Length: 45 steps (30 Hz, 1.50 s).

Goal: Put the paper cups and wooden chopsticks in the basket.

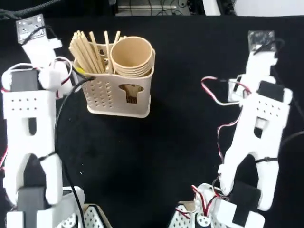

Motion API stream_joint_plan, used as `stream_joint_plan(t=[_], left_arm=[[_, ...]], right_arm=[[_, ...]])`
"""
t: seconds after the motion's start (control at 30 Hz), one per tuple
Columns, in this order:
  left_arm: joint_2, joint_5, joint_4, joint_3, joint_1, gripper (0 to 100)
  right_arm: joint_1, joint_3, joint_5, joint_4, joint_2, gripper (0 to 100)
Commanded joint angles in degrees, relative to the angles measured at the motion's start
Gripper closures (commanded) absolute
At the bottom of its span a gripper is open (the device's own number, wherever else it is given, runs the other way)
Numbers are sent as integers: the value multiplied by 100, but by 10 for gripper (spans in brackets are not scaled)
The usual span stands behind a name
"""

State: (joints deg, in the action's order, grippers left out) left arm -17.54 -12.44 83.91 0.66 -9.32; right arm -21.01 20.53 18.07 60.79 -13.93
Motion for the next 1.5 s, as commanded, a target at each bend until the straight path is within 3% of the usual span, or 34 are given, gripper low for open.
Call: stream_joint_plan(t=[0.0, 0.37, 0.63, 0.87, 1.07, 1.37, 1.47], left_arm=[[44, -176, -264, 277, 57, 762], [-1081, -334, -264, 259, 145, 762], [-396, -334, -255, 215, 541, 762], [993, -299, -237, 277, 110, 777], [1187, 0, -202, 479, -242, 973], [958, 246, 1292, 2738, -1174, 970], [1134, 554, 1486, 2800, -1464, 970]], right_arm=[[-26, 444, 18, -510, -48, 805], [290, 1226, 0, -1090, -4, 805], [800, 1437, -9, -1090, -4, 805], [774, 1499, -9, -1099, -4, 805], [791, 1481, -9, -1160, -4, 805], [1582, 884, 448, -879, 13, 801], [2004, 295, 712, -642, 198, 801]])
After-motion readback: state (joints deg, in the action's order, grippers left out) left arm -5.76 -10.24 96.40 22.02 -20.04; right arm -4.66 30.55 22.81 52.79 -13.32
